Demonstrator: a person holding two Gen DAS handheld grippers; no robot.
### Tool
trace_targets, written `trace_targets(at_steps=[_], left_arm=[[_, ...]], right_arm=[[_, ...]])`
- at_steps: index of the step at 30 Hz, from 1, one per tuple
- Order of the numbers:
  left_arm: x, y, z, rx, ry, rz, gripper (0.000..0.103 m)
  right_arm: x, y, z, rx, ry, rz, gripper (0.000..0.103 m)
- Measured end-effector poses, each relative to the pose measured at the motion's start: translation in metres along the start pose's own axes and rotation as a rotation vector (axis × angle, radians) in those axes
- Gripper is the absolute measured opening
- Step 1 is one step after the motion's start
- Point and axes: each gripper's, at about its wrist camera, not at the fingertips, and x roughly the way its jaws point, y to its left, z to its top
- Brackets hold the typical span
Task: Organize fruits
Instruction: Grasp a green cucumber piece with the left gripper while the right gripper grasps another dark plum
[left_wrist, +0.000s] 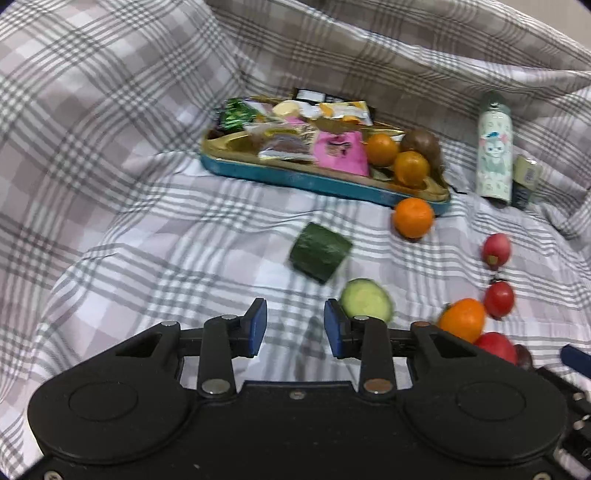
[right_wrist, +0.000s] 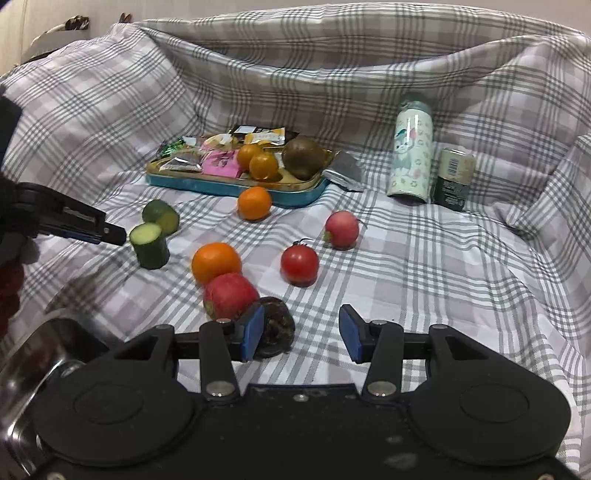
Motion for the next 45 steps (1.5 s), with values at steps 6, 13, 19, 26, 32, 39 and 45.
trace_targets(at_steps=[6,13,19,26,32,39,45], left_arm=[[-0.001,-0.013,0.004,0.053,-0.034,0.004,0.04],[-0.003,-0.028,0.003,0.114,-0.028,-0.095,0.041],[-0.002,-0.036,-0.002,0.152,-0.042,-0.1,0.041],[-0.002,-0.03,-0.004,0.129,-0.042,-0.126,0.041],[-0.003,-0.032,-0.008,0.144,-0.041,-0.128,0.041],[-0.006,-0.038,-0.012,0.182,-0.05,-0.127,0.041],[-0.012,-0.045,-0.011,0.209,-0.053,-0.139,0.043]], right_arm=[[0.001,0.002,-0.001,-0.016,0.017,0.019,0.048],[0.004,0.005,0.0,-0.037,0.04,0.04,0.048],[0.011,0.01,0.0,-0.064,0.063,0.055,0.048],[0.03,0.014,0.003,-0.081,0.129,0.073,0.048],[0.029,0.011,0.003,-0.065,0.111,0.034,0.041],[0.022,-0.005,0.003,-0.018,0.083,-0.098,0.041],[0.026,0.0,-0.003,-0.065,0.124,-0.1,0.042]])
